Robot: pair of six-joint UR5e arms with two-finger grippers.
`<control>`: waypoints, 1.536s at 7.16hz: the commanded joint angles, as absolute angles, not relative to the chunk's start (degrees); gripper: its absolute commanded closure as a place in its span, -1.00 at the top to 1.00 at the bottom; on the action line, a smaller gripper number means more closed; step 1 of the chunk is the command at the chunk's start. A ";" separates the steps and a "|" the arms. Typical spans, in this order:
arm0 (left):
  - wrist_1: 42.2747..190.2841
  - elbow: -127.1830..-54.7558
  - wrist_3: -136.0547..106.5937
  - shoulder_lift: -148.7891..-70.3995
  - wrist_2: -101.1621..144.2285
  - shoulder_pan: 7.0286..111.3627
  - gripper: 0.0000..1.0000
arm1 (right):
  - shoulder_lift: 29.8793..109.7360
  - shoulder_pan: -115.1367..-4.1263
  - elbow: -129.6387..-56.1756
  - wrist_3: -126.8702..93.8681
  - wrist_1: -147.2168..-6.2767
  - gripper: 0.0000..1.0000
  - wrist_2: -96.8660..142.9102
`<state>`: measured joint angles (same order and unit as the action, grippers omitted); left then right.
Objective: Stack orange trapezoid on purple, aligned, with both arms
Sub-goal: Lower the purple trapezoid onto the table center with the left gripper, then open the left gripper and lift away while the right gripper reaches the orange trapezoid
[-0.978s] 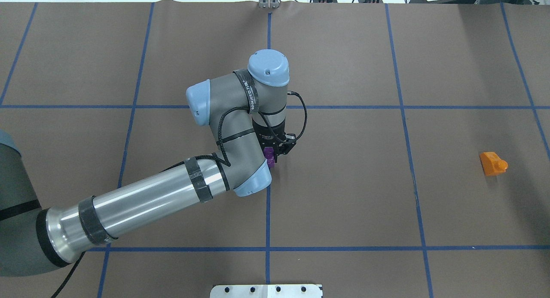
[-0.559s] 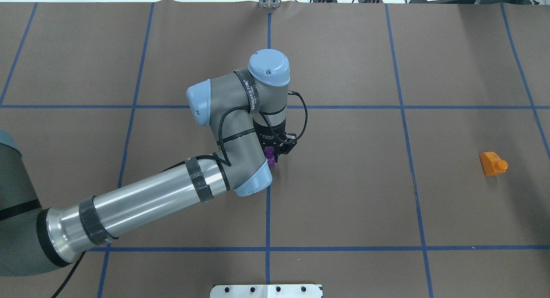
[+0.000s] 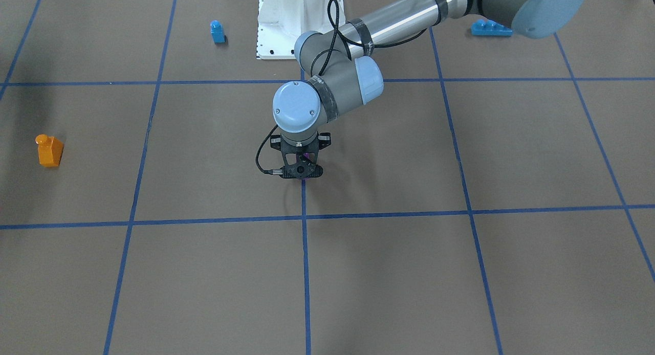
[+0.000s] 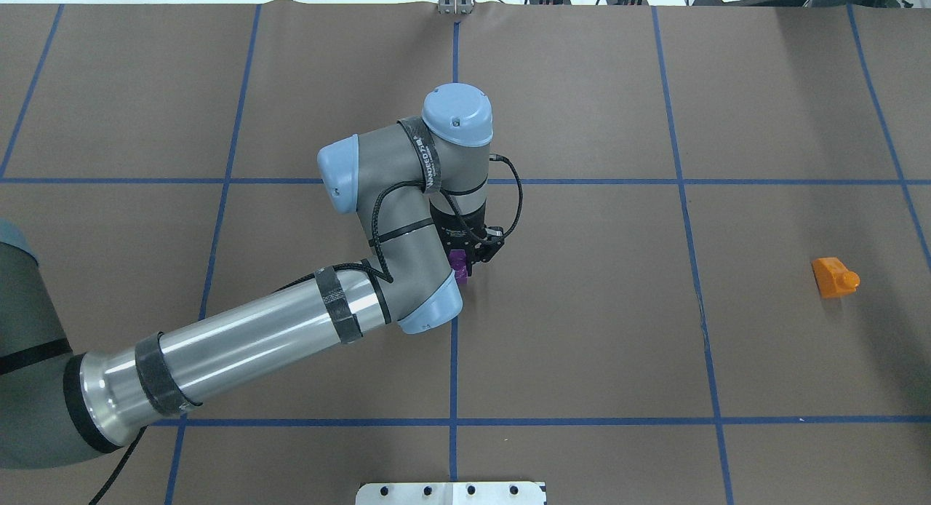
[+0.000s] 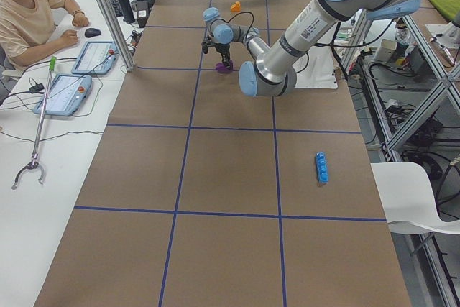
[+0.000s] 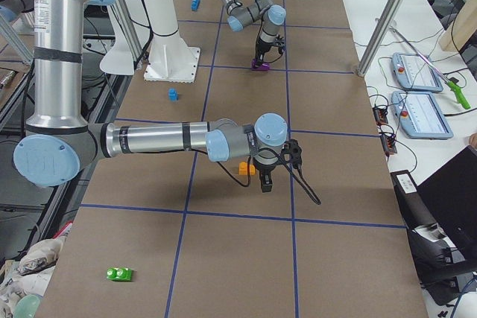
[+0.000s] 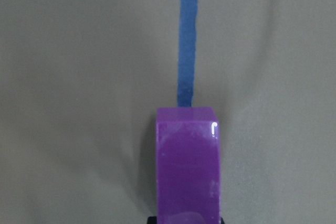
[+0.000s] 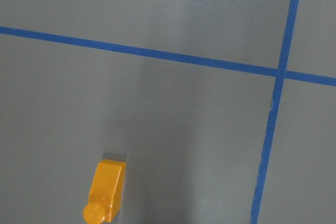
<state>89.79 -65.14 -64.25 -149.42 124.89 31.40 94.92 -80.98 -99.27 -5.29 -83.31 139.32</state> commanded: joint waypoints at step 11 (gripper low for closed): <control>91.59 -69.50 -64.25 -149.41 125.42 35.40 0.99 | 94.92 -78.42 -99.66 -8.58 -82.01 1.00 138.61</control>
<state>92.27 -66.90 -64.24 -149.45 125.21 33.39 94.92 -79.99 -99.32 -6.19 -82.93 138.97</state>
